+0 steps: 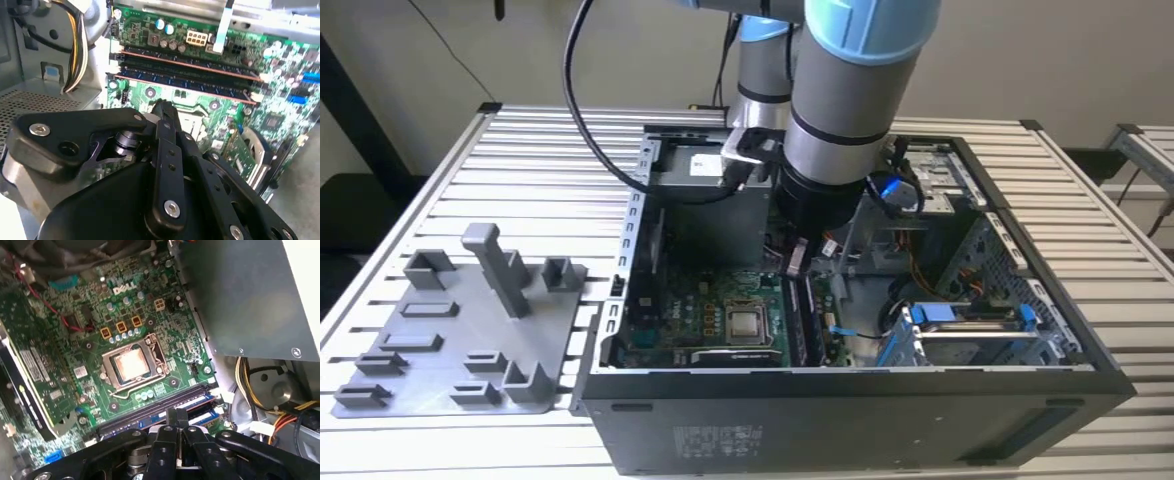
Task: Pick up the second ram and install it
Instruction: 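Press down the second ram until it locks into place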
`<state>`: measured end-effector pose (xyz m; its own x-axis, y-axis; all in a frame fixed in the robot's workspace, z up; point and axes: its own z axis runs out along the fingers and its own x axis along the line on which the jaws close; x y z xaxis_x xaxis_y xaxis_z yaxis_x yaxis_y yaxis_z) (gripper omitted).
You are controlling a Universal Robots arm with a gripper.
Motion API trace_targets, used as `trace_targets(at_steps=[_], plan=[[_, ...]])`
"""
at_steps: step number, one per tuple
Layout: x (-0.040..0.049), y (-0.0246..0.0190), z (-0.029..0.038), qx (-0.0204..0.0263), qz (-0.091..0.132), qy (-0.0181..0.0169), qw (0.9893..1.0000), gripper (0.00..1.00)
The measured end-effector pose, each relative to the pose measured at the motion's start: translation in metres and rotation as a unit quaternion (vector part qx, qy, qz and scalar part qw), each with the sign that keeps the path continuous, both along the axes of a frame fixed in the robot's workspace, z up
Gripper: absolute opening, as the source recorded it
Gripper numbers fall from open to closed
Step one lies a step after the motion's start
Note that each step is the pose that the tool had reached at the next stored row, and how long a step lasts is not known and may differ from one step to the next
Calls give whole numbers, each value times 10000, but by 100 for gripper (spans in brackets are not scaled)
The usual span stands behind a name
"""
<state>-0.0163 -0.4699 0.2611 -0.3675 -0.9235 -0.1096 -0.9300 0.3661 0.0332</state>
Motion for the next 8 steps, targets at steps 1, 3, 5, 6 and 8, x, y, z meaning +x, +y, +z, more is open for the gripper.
trace_targets(at_steps=[1, 3, 5, 6, 8], plan=[[1, 0, -4, 0, 42, -13, 10000, 11], [0, 0, -4, 0, 102, -28, 9999, 11], [0, 0, -13, 2, 136, -32, 9999, 11], [0, 0, -13, 0, 154, -36, 9999, 11], [-2, 0, -24, 1, 192, -80, 9998, 11]])
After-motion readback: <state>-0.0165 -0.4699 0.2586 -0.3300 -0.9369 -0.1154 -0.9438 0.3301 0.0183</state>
